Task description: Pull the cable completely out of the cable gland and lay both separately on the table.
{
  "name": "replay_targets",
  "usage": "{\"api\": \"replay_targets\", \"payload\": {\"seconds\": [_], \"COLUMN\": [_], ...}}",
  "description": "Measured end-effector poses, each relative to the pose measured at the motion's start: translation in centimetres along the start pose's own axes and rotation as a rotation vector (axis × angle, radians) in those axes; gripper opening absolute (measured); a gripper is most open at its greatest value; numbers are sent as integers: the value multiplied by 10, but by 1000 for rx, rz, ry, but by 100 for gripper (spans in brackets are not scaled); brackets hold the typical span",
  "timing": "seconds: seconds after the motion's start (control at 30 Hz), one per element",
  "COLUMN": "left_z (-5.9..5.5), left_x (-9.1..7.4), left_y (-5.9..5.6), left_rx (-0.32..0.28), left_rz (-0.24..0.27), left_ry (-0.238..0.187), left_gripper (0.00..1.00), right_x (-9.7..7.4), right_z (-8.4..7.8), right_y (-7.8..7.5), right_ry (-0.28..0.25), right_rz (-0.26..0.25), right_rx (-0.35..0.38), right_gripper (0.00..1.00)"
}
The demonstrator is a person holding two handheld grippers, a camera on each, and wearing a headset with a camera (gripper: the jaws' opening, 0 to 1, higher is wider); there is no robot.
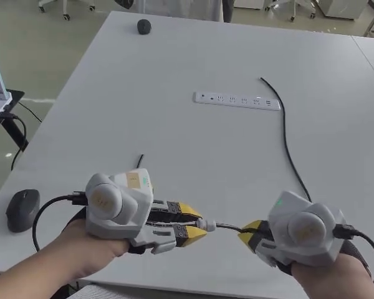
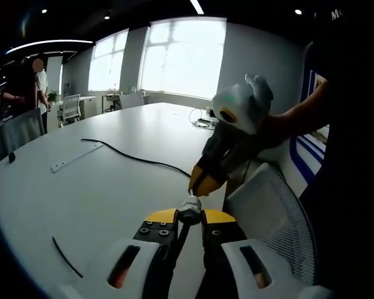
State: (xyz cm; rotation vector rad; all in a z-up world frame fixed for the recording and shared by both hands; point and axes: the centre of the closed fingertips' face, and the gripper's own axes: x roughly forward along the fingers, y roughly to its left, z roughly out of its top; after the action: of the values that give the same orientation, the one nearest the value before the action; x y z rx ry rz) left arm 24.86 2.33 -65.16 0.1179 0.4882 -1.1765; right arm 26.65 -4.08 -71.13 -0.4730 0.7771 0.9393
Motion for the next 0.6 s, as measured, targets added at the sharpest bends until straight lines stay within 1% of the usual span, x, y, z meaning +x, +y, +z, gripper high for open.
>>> {"api": "replay_targets", "payload": {"seconds": [0.17, 0.23, 0.3, 0.4, 0.5, 0.57, 0.6], "left_z": [0, -1, -2, -3, -3, -4, -5], "left_x": [-1, -1, 0, 0, 0, -1, -1], "left_y": [-1, -2, -3, -3, -3, -2, -2], "left_rx": [-2, -1, -2, -5, -9, -9, -9], "left_rz": [0, 0, -1, -1, -1, 1, 1], "left_ry": [-3, -2, -2, 0, -1, 2, 4], "left_gripper": [15, 15, 15, 15, 15, 15, 15], "right_x": [1, 1, 3, 3, 2, 2, 2], "right_z": [-7, -8, -11, -12, -12, -13, -13], "right_y": [-4, -3, -2, -1, 0, 4, 5], "right_ry": [17, 17, 30, 35, 28, 33, 30], "right_rz": [-6, 0, -2, 0, 2, 26, 31], "right_rx": [54, 98, 106, 105, 71, 46, 45], "right_gripper": [0, 0, 0, 0, 0, 0, 0]}}
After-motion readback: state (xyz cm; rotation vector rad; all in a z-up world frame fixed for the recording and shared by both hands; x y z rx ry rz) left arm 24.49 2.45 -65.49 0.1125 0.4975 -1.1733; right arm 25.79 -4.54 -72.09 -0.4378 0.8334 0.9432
